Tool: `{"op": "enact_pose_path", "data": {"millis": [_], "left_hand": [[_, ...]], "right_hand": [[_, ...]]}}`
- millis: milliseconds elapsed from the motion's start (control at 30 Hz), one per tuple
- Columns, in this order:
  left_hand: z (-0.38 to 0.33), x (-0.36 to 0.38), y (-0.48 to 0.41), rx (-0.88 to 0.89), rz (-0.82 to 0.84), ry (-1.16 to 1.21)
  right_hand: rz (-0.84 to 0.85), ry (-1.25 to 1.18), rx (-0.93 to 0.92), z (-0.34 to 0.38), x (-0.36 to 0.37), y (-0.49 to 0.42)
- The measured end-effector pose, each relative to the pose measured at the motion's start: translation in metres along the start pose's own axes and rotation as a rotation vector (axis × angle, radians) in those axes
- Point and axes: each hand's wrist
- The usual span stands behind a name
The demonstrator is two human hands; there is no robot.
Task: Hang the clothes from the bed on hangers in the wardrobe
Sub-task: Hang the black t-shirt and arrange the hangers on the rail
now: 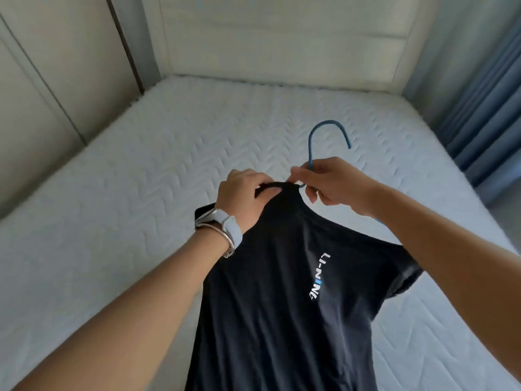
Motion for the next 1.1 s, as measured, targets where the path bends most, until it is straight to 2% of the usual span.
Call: {"op": "enact_pose_path", "data": {"millis": [100,167,233,300,367,433,567,667,700,767,867,933,1033,1100], "left_hand": [[-0.061,-0.067,0.016,0.032,-0.148,-0.027],[-0.101,-0.105,0.033,0.165,-0.310,-0.070],[-0.146,-0.140,0.056,0.269,-0.358,-0.002],[-0.192,-0.171,0.080,0.253,-0.186,0.171],[-0.235,-0.196,0.102,0.164,0.080,0.286],[-0.269,-0.217,0.115,0.135,0.264,0.269],[-0.309,-0.256,0.136,0.157,0.314,0.123],[-0.326,-0.279,0.153,0.073,0.390,0.172],[-0.328,-0.286,0.157,0.055,0.387,0.174],[-0.329,-0.299,0.159,0.068,0.262,0.072],[-0.316,-0.321,0.158,0.097,0.058,-0.042],[-0.306,-0.335,0.155,0.098,0.009,-0.032],[-0.295,-0.346,0.152,0.161,-0.063,-0.097],[-0.291,-0.348,0.152,0.172,-0.080,-0.066]], "right_hand": [[-0.189,-0.080,-0.041,0.077,-0.039,0.038],[-0.291,-0.153,-0.081,0.124,-0.063,0.068],[-0.368,-0.230,-0.130,0.169,-0.086,0.099],[-0.423,-0.298,-0.185,0.209,-0.102,0.128],[-0.450,-0.359,-0.238,0.246,-0.112,0.153],[-0.467,-0.441,-0.279,0.278,-0.119,0.173],[-0.476,-0.614,-0.364,0.322,-0.127,0.202],[-0.511,-0.691,-0.388,0.338,-0.130,0.212],[-0.524,-0.723,-0.389,0.342,-0.132,0.214],[-0.485,-0.744,-0.409,0.347,-0.138,0.218],[-0.332,-0.461,-0.428,0.352,-0.150,0.229],[-0.290,-0.189,-0.419,0.357,-0.157,0.238],[-0.352,0.197,-0.453,0.361,-0.161,0.242],[-0.401,0.288,-0.526,0.360,-0.160,0.242]]}}
Point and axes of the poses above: each hand's wrist, its own y-axis away from the middle knuckle, its own x-axis out of the palm, z = x × y, and after that the axes turned 13 degrees about -x, right-handed
